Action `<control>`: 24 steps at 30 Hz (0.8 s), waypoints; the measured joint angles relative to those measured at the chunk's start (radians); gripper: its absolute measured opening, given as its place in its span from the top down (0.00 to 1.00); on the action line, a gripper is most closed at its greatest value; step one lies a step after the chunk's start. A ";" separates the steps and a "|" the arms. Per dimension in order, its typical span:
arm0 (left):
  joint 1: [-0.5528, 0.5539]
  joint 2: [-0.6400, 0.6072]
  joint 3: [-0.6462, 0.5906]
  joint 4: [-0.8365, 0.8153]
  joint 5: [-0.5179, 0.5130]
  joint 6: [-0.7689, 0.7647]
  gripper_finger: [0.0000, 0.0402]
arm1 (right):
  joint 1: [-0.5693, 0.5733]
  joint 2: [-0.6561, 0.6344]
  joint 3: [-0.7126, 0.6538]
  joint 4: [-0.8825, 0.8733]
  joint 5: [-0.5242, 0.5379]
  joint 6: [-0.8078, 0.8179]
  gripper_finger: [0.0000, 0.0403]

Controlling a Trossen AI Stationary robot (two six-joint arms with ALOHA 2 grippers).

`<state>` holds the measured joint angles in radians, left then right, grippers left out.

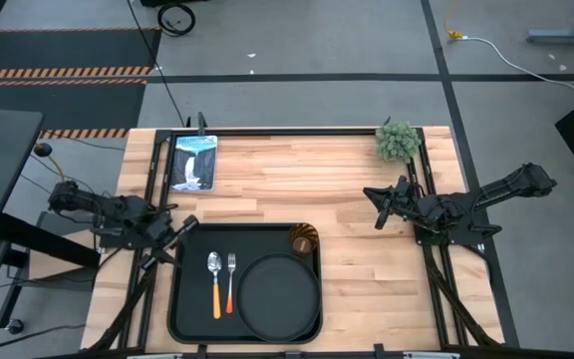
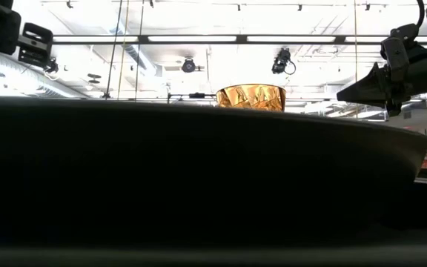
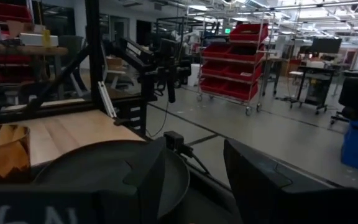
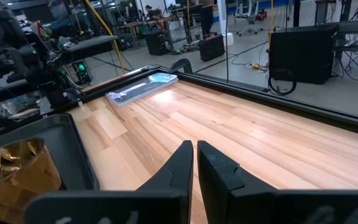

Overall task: Pick and place plate/cup/fork/spoon on tray
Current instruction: Return to Home Position

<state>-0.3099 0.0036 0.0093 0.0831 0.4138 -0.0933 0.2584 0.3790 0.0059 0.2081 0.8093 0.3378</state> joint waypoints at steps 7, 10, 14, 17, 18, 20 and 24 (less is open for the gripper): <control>0.016 0.003 -0.001 0.012 -0.001 0.000 0.57 | 0.000 0.000 0.000 0.000 0.000 0.000 0.93; 0.016 0.003 -0.002 0.029 0.000 0.000 0.57 | 0.000 0.000 0.000 0.000 0.000 0.000 0.93; 0.016 0.003 -0.002 0.038 0.000 0.000 0.57 | 0.000 0.000 0.000 0.000 0.000 0.000 0.93; 0.016 0.003 -0.002 0.041 0.000 0.000 0.57 | 0.000 0.000 0.000 0.000 0.000 0.000 0.93; 0.016 0.003 -0.002 0.042 -0.001 0.000 0.57 | 0.000 0.000 0.000 0.000 0.000 0.000 0.93; 0.016 0.003 -0.002 0.043 -0.001 0.000 0.57 | 0.000 0.000 0.000 0.000 0.000 0.000 0.93; 0.016 0.003 -0.002 0.044 -0.001 0.000 0.57 | 0.000 0.000 0.000 0.000 0.000 0.000 0.93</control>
<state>-0.2935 0.0063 0.0074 0.1276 0.4133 -0.0937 0.2584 0.3790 0.0059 0.2081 0.8093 0.3378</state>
